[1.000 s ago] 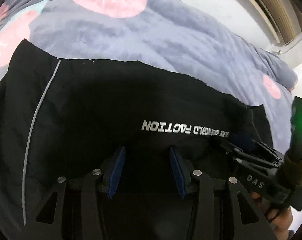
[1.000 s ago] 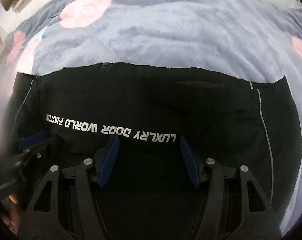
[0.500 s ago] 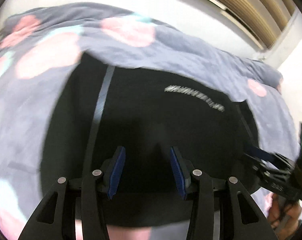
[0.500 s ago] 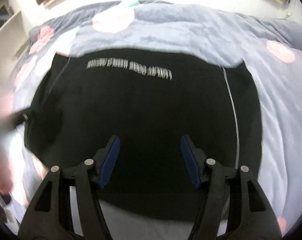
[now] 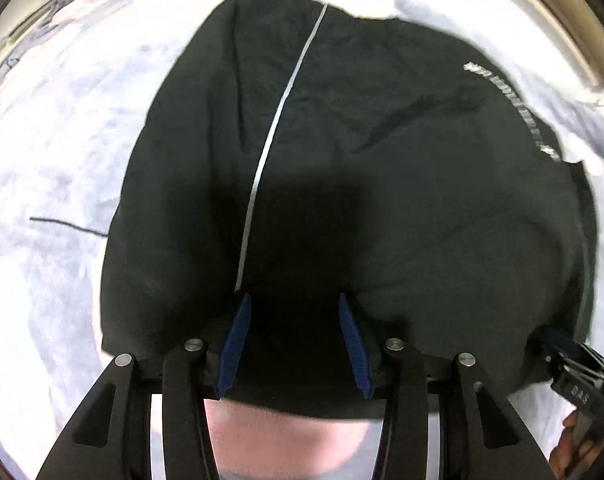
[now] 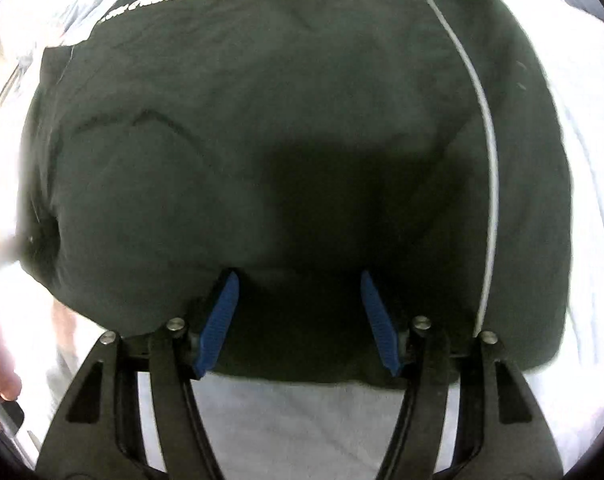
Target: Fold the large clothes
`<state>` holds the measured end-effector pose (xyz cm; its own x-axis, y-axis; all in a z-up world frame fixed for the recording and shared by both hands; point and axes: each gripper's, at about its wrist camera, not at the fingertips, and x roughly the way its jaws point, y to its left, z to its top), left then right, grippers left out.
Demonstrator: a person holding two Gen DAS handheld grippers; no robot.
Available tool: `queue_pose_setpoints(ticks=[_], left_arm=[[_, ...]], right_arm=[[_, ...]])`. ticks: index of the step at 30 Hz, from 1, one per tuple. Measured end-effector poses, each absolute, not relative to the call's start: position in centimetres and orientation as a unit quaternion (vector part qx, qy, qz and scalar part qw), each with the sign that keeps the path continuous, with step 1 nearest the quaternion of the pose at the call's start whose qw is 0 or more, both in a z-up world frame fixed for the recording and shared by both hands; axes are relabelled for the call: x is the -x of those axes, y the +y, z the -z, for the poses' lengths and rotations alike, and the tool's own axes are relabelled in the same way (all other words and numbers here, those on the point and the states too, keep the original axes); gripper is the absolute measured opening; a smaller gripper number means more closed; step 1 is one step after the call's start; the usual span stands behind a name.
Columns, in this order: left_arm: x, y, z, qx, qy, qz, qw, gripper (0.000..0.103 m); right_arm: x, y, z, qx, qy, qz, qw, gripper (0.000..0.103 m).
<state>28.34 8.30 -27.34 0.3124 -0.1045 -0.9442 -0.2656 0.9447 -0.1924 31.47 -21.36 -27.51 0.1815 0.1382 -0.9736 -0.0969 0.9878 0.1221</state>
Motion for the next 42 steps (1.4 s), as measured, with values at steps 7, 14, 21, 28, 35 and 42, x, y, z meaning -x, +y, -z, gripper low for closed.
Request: queue_pose_setpoints(ticks=[7, 14, 21, 28, 35, 42], left_arm=[[-21.8, 10.1, 23.9, 0.150, 0.580, -0.019, 0.800, 0.047], [-17.3, 13.7, 22.9, 0.185, 0.582, -0.030, 0.791, 0.047], [-17.5, 17.0, 22.3, 0.235, 0.561, -0.045, 0.792, 0.047], [-23.2, 18.6, 21.8, 0.253, 0.539, -0.037, 0.803, 0.047], [-29.7, 20.9, 23.4, 0.282, 0.539, -0.013, 0.794, 0.051], [-34.3, 21.3, 27.3, 0.296, 0.553, 0.013, 0.779, 0.063]], right_arm=[[-25.4, -26.5, 24.3, -0.107, 0.628, -0.072, 0.768, 0.065], [-22.0, -32.8, 22.0, -0.125, 0.608, -0.021, 0.784, 0.071], [-24.2, -36.2, 20.3, -0.173, 0.587, -0.003, 0.791, 0.076], [-29.7, -35.9, 21.3, -0.132, 0.580, 0.016, 0.804, 0.084], [-32.8, -37.2, 23.1, -0.115, 0.587, 0.012, 0.801, 0.084], [-34.6, -38.1, 25.7, -0.140, 0.598, -0.010, 0.789, 0.084]])
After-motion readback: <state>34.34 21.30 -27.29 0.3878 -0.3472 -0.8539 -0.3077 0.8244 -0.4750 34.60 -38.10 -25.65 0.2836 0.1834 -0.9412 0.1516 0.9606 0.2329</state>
